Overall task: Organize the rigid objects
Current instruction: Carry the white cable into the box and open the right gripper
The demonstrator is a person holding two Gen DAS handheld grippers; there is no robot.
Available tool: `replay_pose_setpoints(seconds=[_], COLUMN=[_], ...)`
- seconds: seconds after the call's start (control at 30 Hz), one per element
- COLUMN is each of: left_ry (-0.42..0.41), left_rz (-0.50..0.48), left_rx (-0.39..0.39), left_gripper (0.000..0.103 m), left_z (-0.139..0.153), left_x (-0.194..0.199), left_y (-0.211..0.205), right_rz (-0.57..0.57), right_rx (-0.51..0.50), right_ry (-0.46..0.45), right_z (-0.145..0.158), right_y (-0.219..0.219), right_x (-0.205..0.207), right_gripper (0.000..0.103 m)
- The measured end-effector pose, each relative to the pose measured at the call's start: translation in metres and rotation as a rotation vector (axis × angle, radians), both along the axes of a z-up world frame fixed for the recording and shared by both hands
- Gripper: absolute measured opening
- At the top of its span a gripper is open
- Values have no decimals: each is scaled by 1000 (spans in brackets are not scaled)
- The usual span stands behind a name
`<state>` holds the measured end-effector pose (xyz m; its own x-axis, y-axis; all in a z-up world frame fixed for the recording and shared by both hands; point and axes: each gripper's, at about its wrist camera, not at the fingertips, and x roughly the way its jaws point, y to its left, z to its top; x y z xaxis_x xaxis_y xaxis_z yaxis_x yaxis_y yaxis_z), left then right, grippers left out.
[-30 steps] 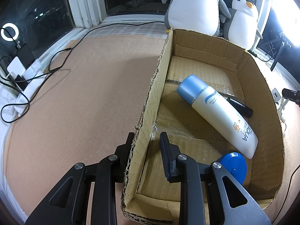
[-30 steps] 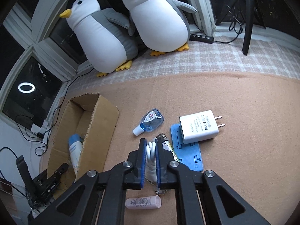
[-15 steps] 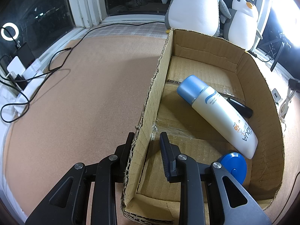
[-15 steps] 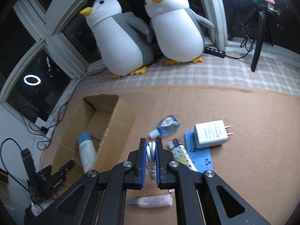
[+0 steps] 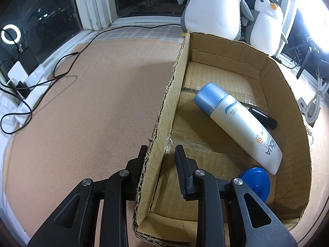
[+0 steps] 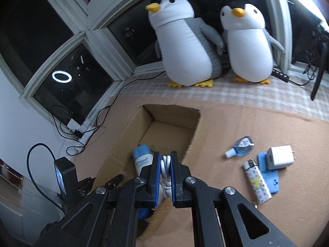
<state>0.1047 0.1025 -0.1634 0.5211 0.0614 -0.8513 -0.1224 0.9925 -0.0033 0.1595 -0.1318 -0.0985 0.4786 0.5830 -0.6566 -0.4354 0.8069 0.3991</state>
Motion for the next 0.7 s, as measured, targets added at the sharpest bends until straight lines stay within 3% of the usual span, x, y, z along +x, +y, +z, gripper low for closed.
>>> replay_pose_setpoints(seconds=[0.37, 0.6, 0.63, 0.7], left_ry=[-1, 0, -1, -1], left_rz=[0, 0, 1, 1], left_rx=[-5, -3, -3, -3], left_gripper=[25, 25, 25, 25], left_z=[1, 1, 1, 1], left_x=[1, 1, 0, 0], left_y=[0, 0, 0, 0], right_rz=[62, 69, 72, 65], right_rx=[-73, -101, -102, -98], right_ry=[-11, -8, -5, -16], right_z=[-9, -13, -13, -10], right_y=[44, 50, 50, 48], right_x=[9, 11, 12, 11], right_gripper=[8, 10, 13, 42])
